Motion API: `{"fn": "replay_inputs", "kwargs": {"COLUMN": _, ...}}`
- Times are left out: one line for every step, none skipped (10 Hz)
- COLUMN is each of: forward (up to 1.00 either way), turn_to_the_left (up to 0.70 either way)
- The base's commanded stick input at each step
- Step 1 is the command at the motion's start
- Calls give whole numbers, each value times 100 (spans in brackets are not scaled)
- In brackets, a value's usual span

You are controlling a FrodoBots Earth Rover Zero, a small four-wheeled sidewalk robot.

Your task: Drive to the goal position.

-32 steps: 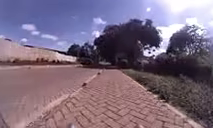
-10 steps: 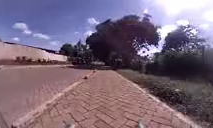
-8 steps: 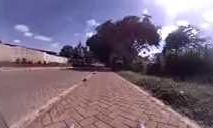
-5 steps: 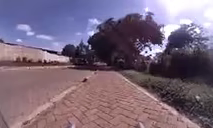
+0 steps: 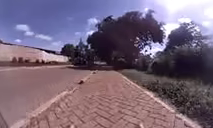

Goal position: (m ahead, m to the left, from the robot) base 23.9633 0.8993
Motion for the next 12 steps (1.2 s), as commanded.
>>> {"fn": "replay_inputs", "kwargs": {"forward": 100, "turn_to_the_left": -10}}
{"fn": "replay_inputs", "kwargs": {"forward": 100, "turn_to_the_left": -28}}
{"fn": "replay_inputs", "kwargs": {"forward": 100, "turn_to_the_left": -12}}
{"fn": "replay_inputs", "kwargs": {"forward": 100, "turn_to_the_left": 0}}
{"fn": "replay_inputs", "kwargs": {"forward": 100, "turn_to_the_left": 0}}
{"fn": "replay_inputs", "kwargs": {"forward": 100, "turn_to_the_left": 0}}
{"fn": "replay_inputs", "kwargs": {"forward": 100, "turn_to_the_left": 0}}
{"fn": "replay_inputs", "kwargs": {"forward": 100, "turn_to_the_left": 0}}
{"fn": "replay_inputs", "kwargs": {"forward": 100, "turn_to_the_left": 0}}
{"fn": "replay_inputs", "kwargs": {"forward": 100, "turn_to_the_left": 0}}
{"fn": "replay_inputs", "kwargs": {"forward": 100, "turn_to_the_left": 0}}
{"fn": "replay_inputs", "kwargs": {"forward": 100, "turn_to_the_left": 0}}
